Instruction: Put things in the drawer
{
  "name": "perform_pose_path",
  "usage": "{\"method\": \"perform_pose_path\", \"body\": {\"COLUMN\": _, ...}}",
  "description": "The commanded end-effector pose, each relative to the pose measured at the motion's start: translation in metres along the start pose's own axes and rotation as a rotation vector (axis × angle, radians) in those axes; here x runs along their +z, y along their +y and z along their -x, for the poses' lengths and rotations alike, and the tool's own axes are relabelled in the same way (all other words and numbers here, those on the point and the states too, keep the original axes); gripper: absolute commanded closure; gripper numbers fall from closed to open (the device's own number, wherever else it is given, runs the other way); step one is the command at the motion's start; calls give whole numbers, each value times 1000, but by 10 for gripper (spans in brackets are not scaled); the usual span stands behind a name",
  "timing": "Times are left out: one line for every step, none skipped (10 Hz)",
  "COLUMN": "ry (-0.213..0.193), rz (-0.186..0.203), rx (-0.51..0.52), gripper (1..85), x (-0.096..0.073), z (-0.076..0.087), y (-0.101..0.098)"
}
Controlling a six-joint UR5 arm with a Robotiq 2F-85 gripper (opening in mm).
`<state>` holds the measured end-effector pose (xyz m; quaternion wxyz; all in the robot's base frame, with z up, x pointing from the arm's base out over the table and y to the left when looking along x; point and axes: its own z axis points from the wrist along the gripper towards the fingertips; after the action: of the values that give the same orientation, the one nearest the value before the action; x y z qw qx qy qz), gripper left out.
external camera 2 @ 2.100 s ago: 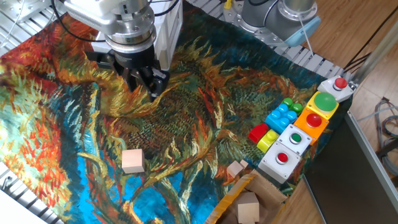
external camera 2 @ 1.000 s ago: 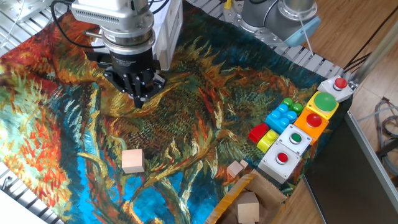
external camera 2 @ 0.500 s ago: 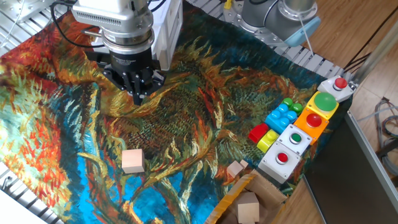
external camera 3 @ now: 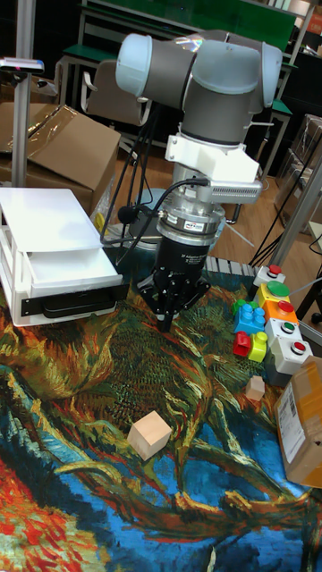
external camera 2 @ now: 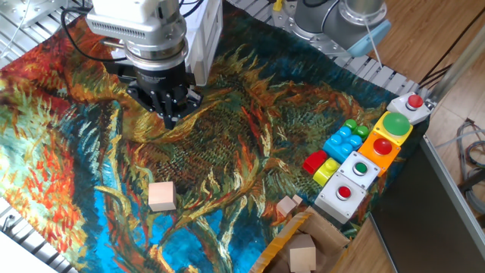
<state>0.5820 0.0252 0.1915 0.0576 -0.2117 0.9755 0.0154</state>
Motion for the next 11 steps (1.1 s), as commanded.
{"method": "perform_pose_path", "body": {"ry": 13, "rz": 53, "rx": 39, "gripper": 843, "x": -4, "z": 10, "y": 22}}
{"method": "perform_pose_path", "body": {"ry": 48, "rz": 33, "rx": 43, "gripper": 843, "x": -5, "z": 7, "y": 21}}
{"method": "perform_pose_path", "body": {"ry": 80, "rz": -9, "rx": 37, "gripper": 843, "x": -5, "z": 6, "y": 16}}
{"method": "perform_pose_path", "body": {"ry": 103, "rz": -40, "rx": 37, "gripper": 843, "x": -2, "z": 14, "y": 17}}
{"method": "perform_pose_path", "body": {"ry": 82, "rz": -23, "rx": 57, "gripper": 843, "x": -1, "z": 32, "y": 33}}
{"method": "perform_pose_path", "body": {"ry": 62, "rz": -57, "rx": 34, "gripper": 843, "x": -2, "z": 47, "y": 34}}
{"method": "perform_pose_path", "body": {"ry": 33, "rz": -61, "rx": 15, "gripper": 843, "x": 0, "z": 59, "y": 39}}
{"method": "perform_pose_path", "body": {"ry": -5, "rz": -27, "rx": -17, "gripper": 843, "x": 0, "z": 69, "y": 49}}
{"method": "perform_pose_path", "body": {"ry": -2, "rz": -17, "rx": -41, "gripper": 843, "x": 1, "z": 69, "y": 53}}
{"method": "perform_pose_path", "body": {"ry": 9, "rz": -21, "rx": -63, "gripper": 843, "x": 0, "z": 66, "y": 52}}
{"method": "perform_pose_path", "body": {"ry": 18, "rz": -18, "rx": -100, "gripper": 843, "x": -1, "z": 63, "y": 53}}
